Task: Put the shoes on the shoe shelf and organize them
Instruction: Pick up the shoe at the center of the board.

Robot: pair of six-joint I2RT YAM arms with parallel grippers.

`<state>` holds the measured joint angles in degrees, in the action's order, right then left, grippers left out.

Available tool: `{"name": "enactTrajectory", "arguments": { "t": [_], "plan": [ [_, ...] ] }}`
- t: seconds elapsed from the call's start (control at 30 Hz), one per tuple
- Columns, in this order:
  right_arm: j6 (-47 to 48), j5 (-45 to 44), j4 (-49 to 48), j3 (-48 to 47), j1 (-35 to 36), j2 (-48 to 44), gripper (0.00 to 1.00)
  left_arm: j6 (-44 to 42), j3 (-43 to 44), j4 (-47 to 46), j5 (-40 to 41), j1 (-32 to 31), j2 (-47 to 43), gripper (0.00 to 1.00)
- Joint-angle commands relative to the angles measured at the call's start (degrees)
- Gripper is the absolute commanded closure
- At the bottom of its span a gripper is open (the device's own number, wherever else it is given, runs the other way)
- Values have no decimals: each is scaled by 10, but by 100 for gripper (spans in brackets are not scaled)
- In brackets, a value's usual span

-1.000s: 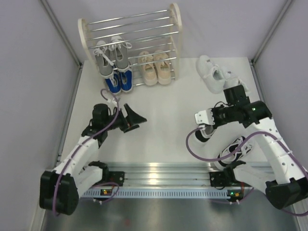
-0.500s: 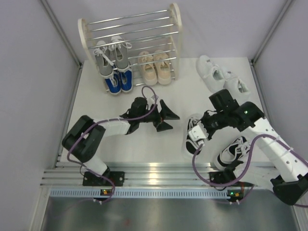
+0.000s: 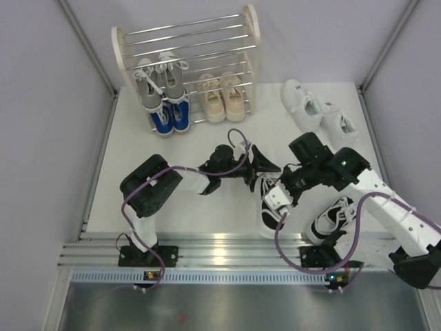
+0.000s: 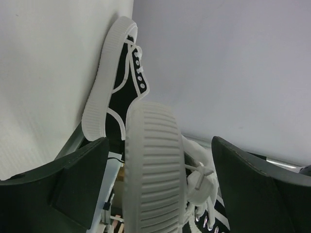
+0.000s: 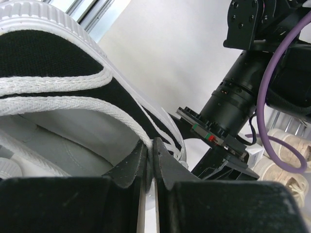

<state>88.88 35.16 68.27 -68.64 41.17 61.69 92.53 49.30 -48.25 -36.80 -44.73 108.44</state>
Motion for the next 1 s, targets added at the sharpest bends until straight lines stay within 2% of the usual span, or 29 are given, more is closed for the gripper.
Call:
{"name": "enactTrajectory", "arguments": {
  "t": [0.0, 0.03, 0.07, 0.13, 0.17, 0.23, 0.27, 0.37, 0.4, 0.47, 0.57, 0.6, 0.67, 0.7, 0.83, 0.97],
  "plan": [
    [-11, 3, -45, -11, 19, 6, 100, 27, 18, -77, 3, -15, -5, 9],
    [-13, -3, -50, -11, 20, 7, 100, 30, 14, -82, 3, -15, -12, 12],
    [-12, -14, -51, -7, 20, 8, 100, 31, 10, -93, 4, -15, -15, 23],
    [-15, -21, -53, -3, 19, 7, 100, 34, 3, -100, 0, -14, -21, 34],
    [-15, -29, -55, -2, 20, 8, 100, 35, 1, -105, -4, -14, -23, 47],
    [-20, -37, -60, 4, 19, 5, 100, 35, -3, -113, -12, -14, -26, 57],
    [-20, -46, -60, 5, 18, 5, 100, 35, -8, -116, -14, -14, -28, 70],
    [-29, -61, -66, 11, 13, -1, 100, 36, -22, -129, -19, -12, -35, 88],
    [-31, -63, -65, 12, 9, -2, 100, 36, -28, -134, -18, -10, -39, 98],
    [-46, -69, -67, 17, 3, -7, 99, 37, -46, -146, -9, 1, -49, 100],
    [-120, -82, -95, 18, -6, -18, 68, 11, -73, -114, 22, 28, -88, 100],
    [-173, -88, -118, 15, -7, -22, 40, -16, -78, -93, 35, 38, -116, 100],
    [-215, -103, -132, 1, -22, -30, 22, -36, -94, -30, 82, 63, -146, 100],
    [-239, -107, -137, -13, -27, -32, 1, -38, -98, -19, 96, 75, -168, 100],
    [-250, -95, -125, -32, -47, -53, 1, -7, -111, 13, 144, 94, -188, 100],
    [-245, -14, -104, -19, -50, -63, 1, 54, -124, 18, 203, 97, -184, 100]
  ]
}}
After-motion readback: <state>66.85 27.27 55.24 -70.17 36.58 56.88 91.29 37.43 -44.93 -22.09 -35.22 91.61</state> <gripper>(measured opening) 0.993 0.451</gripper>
